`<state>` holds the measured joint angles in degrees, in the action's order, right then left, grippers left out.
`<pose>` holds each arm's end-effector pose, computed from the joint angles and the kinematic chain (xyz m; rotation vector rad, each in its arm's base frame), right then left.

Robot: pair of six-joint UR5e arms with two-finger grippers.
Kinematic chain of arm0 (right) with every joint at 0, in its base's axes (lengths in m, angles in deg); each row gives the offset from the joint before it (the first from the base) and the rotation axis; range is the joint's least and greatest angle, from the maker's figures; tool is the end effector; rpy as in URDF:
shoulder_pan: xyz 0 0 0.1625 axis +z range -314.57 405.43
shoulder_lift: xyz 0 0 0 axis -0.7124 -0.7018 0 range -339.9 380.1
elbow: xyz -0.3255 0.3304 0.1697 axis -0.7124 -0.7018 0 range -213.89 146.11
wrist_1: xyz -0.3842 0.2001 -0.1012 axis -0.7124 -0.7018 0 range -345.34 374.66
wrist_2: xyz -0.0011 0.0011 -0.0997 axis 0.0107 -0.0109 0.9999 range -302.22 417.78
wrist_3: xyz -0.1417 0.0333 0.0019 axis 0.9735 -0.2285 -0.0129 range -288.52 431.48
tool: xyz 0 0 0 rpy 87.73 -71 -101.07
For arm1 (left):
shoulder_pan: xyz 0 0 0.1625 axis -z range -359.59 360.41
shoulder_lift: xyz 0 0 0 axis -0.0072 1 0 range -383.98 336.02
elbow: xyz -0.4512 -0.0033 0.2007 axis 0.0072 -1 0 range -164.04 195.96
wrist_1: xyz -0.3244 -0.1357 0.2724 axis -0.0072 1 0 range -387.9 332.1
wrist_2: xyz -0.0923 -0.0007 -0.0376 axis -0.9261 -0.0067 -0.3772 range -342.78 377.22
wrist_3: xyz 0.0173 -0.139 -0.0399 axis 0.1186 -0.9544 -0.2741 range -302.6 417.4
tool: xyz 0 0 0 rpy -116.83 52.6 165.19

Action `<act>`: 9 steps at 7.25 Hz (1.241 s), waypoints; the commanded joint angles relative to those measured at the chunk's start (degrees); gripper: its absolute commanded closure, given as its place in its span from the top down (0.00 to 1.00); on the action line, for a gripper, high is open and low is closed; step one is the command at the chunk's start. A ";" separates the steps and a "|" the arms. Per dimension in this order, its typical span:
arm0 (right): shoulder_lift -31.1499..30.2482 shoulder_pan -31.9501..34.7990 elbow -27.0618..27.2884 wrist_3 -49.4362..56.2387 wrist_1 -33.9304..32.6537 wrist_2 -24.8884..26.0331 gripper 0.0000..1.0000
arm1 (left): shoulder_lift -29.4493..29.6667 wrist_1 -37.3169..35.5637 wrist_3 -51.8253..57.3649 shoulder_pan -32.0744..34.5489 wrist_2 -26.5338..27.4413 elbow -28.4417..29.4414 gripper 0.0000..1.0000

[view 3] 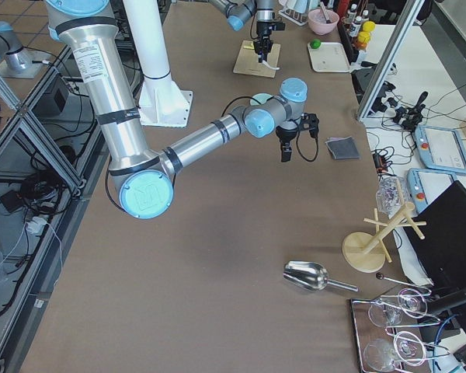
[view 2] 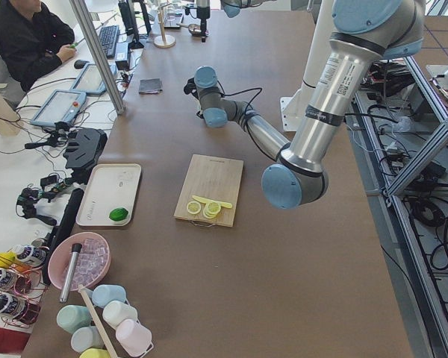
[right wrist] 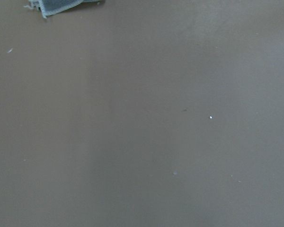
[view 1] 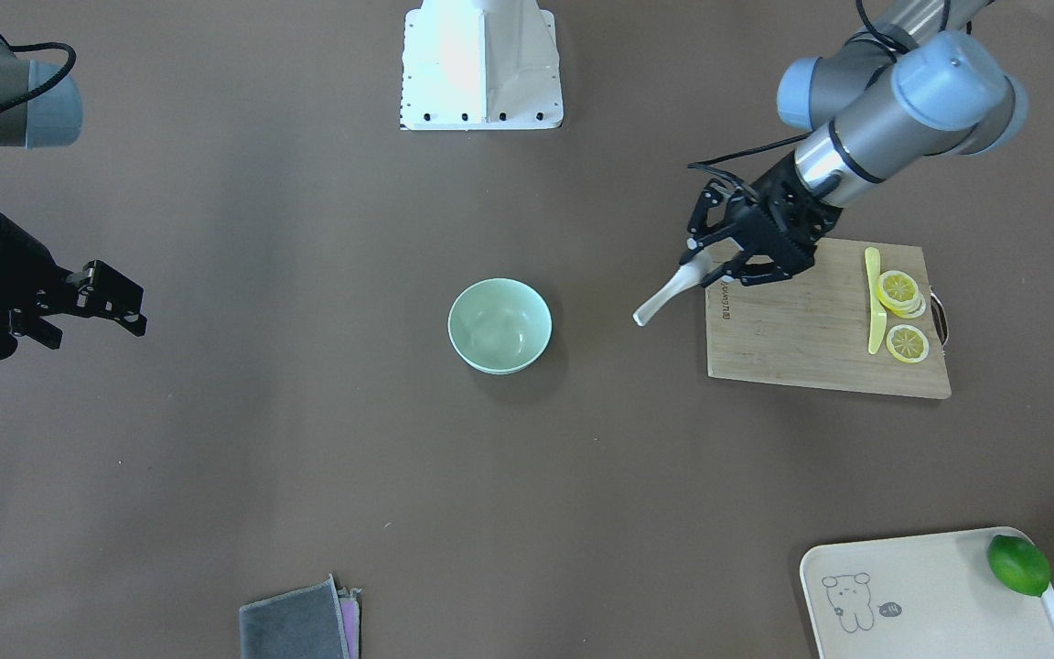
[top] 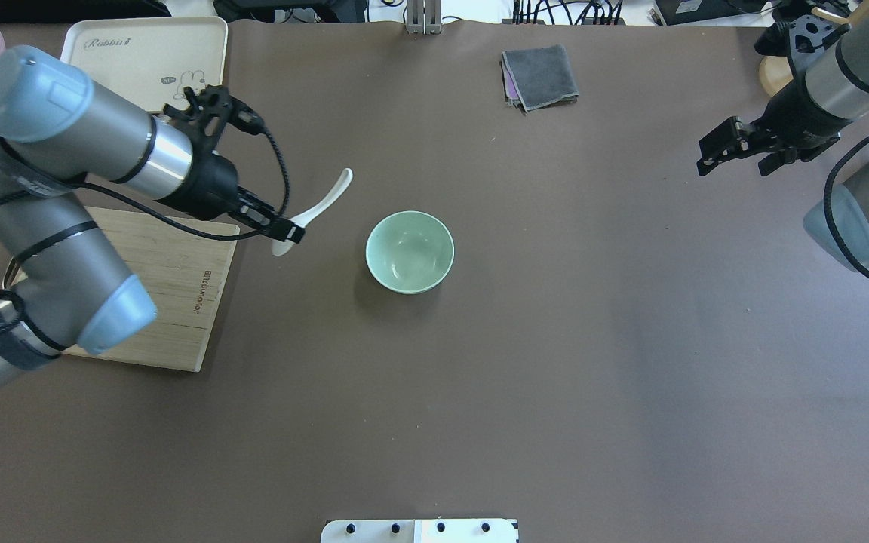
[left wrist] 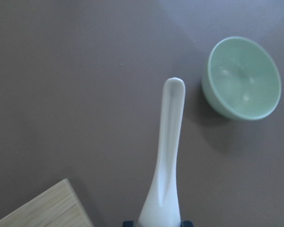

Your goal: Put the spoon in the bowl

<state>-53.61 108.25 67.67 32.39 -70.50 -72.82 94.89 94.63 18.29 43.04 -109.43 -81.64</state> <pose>-0.2660 -0.6024 0.4774 0.0804 -0.8739 -0.0077 0.5016 -0.5249 0.2916 0.4650 1.2095 0.5080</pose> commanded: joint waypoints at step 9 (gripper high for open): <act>-14.69 19.70 -0.40 23.42 -0.79 -2.64 1.00 | 9.63 -0.01 -6.24 -8.26 14.50 9.37 0.98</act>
<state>-66.52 125.97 67.28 53.13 -71.28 -75.38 104.69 95.00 13.07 34.49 -95.00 -70.83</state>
